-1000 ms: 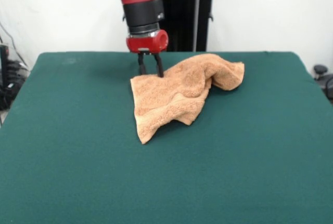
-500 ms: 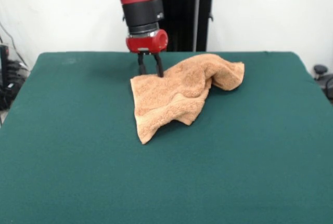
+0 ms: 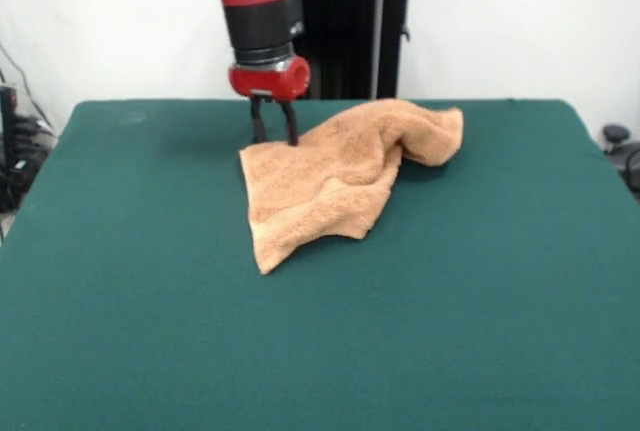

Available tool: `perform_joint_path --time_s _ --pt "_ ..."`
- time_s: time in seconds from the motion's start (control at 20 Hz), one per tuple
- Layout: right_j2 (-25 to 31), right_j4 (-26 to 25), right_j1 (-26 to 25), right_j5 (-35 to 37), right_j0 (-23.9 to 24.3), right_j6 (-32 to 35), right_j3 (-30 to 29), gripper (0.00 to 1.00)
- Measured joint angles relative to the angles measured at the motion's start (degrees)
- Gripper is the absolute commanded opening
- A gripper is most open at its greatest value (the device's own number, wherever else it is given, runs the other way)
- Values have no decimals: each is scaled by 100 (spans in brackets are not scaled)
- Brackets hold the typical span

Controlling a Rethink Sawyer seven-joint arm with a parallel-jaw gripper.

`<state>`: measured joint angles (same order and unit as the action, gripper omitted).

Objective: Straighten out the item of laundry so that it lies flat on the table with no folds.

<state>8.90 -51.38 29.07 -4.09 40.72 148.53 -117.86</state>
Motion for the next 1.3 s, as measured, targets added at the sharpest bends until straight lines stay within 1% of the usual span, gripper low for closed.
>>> perform_joint_path --time_s 0.05,0.15,0.2,0.55,0.95,1.3 --pt "2 0 67 236 58 0 15 100" --pt "0 0 141 476 126 0 22 100" --pt "0 -1 230 762 211 0 31 100" --pt "1 -2 550 1609 528 0 37 100" --pt "56 -5 716 1867 641 0 38 100" --pt "289 -4 819 1889 718 0 39 100"
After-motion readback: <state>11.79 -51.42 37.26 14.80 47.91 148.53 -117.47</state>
